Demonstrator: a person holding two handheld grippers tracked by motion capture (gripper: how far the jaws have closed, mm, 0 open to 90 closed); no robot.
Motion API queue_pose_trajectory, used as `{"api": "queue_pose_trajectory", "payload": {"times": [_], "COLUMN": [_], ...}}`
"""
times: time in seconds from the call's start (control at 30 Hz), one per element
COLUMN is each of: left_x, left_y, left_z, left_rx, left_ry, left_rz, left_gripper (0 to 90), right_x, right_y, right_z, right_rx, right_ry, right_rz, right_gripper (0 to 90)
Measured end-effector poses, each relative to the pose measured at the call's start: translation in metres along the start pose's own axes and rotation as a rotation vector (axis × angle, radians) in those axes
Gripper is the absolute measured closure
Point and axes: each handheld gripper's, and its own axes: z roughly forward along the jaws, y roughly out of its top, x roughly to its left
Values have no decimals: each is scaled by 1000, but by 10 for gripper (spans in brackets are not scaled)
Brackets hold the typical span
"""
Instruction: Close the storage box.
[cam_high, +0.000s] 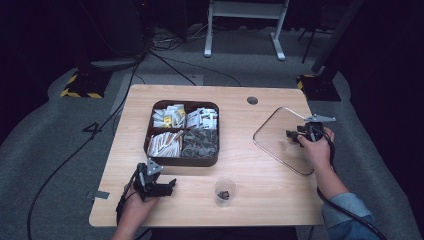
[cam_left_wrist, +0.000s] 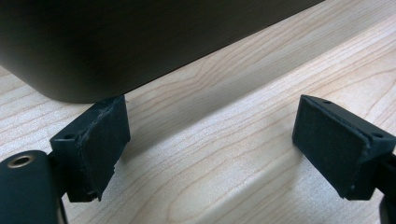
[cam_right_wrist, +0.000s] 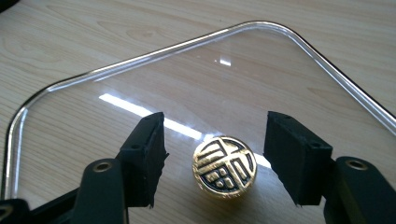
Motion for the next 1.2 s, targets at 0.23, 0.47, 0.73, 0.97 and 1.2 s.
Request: {"api": "queue_pose_trajectory", "payload": {"times": [0.23,0.47,0.73,0.97,1.2], "left_x": [0,0,0,0,0], "left_y": [0,0,0,0,0], "left_z": [0,0,0,0,0], "left_rx": [0,0,0,0,0], "left_ry": [0,0,0,0,0], "left_rz": [2,2,2,2,2], "left_gripper": [115,115,115,115,115], "right_x": [-6,-8,-6,-6,-6], "right_y": [-11,-17,-17,-17,-16], "right_z": [2,4,4,3,3], "right_rx": [29,51,58,50,55], "right_ry": [-3,0,7,11,3], "right_rz": [24,4,-11,6,2], "right_gripper": [436,532,586,589,589]}}
